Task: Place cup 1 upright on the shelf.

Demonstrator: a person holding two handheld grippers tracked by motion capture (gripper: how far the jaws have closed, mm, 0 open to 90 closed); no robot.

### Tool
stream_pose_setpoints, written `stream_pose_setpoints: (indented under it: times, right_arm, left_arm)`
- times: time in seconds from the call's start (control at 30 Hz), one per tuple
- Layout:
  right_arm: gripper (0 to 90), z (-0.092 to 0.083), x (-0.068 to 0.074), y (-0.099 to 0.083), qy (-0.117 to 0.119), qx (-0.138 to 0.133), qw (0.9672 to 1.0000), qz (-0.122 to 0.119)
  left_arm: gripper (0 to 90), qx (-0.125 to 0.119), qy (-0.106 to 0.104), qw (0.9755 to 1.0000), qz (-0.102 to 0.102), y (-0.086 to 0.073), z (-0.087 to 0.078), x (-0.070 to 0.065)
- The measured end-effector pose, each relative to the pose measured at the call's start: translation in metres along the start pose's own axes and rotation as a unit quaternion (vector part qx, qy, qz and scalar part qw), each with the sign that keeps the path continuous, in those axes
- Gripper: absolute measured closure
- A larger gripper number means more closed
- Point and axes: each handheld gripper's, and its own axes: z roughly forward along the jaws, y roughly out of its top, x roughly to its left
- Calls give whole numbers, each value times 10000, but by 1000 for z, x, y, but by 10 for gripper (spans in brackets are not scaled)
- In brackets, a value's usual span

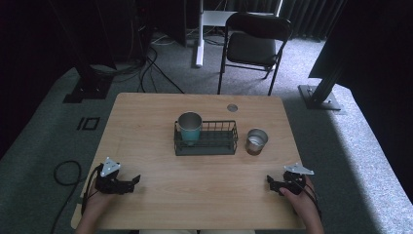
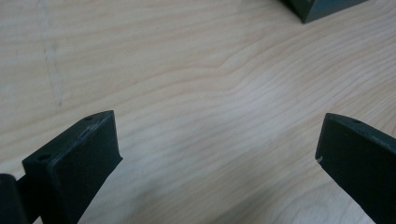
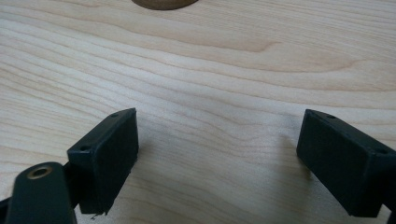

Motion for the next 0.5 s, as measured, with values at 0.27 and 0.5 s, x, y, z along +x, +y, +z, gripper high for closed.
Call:
stream_pose_setpoints:
  times: [0.27, 0.5]
  right_arm:
    - [126, 0, 0, 0, 0, 0, 10000, -1]
    - [125, 0, 0, 0, 1, 1, 10000, 0]
  left_arm:
    - [3, 85, 110, 9998, -154, -8, -7, 9]
    - [4, 294, 275, 9990, -217, -21, -11, 14]
